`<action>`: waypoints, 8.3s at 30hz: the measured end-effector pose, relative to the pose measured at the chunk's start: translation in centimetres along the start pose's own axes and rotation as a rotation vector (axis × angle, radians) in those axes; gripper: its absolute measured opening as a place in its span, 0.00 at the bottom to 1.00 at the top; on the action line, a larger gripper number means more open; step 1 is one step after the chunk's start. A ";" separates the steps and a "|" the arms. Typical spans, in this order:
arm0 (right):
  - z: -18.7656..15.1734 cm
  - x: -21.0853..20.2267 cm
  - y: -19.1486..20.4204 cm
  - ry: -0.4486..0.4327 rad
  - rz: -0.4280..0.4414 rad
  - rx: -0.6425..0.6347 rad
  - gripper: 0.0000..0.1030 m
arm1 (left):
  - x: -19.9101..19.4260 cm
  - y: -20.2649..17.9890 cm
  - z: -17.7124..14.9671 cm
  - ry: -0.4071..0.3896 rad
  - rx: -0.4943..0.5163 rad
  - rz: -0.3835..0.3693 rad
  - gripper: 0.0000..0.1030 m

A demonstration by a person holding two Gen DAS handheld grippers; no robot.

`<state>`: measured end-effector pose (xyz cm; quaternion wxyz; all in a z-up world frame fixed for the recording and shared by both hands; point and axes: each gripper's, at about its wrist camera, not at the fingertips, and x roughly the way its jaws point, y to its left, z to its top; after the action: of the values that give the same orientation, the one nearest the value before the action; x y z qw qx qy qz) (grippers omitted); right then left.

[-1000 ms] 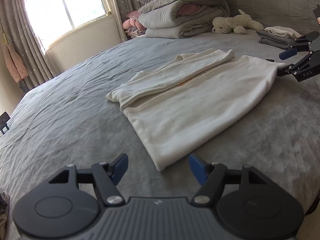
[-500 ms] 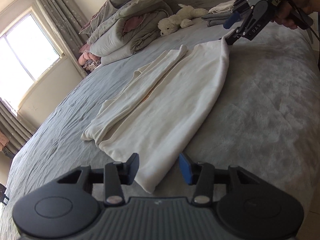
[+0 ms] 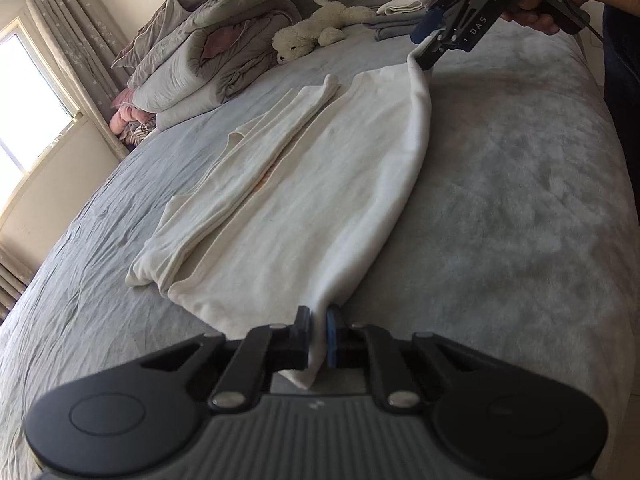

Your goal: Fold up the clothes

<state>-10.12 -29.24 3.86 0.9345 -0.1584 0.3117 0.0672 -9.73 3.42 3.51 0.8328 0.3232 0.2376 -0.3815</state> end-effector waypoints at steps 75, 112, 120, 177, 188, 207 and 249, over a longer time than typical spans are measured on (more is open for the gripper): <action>12.9 17.8 -4.9 0.069 -0.117 0.072 0.08 | 16.3 20.3 9.6 0.156 -0.691 0.252 0.05; 15.2 23.0 -3.0 0.067 0.162 0.387 0.10 | 20.6 17.8 9.5 0.119 -0.801 0.469 0.25; 15.7 22.7 -1.6 0.061 0.100 0.362 0.05 | 19.0 17.4 8.5 0.065 -0.893 0.435 0.26; 10.0 12.3 5.0 -0.031 0.140 0.211 0.60 | 11.5 9.5 6.0 0.079 -0.833 0.429 0.58; 9.9 12.9 5.3 0.007 0.131 0.144 0.62 | 11.8 9.2 5.8 0.082 -0.823 0.428 0.60; 9.2 12.1 -1.2 0.097 0.169 0.323 0.62 | 11.1 12.7 3.2 0.139 -1.048 0.405 0.65; 9.0 11.4 -6.2 0.084 0.090 0.315 0.23 | 10.8 13.1 3.0 0.158 -1.070 0.388 0.65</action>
<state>5.42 -31.68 5.33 0.9300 0.0014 0.3638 0.0529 7.46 2.60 3.25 0.9148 -0.0782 0.3955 -0.0230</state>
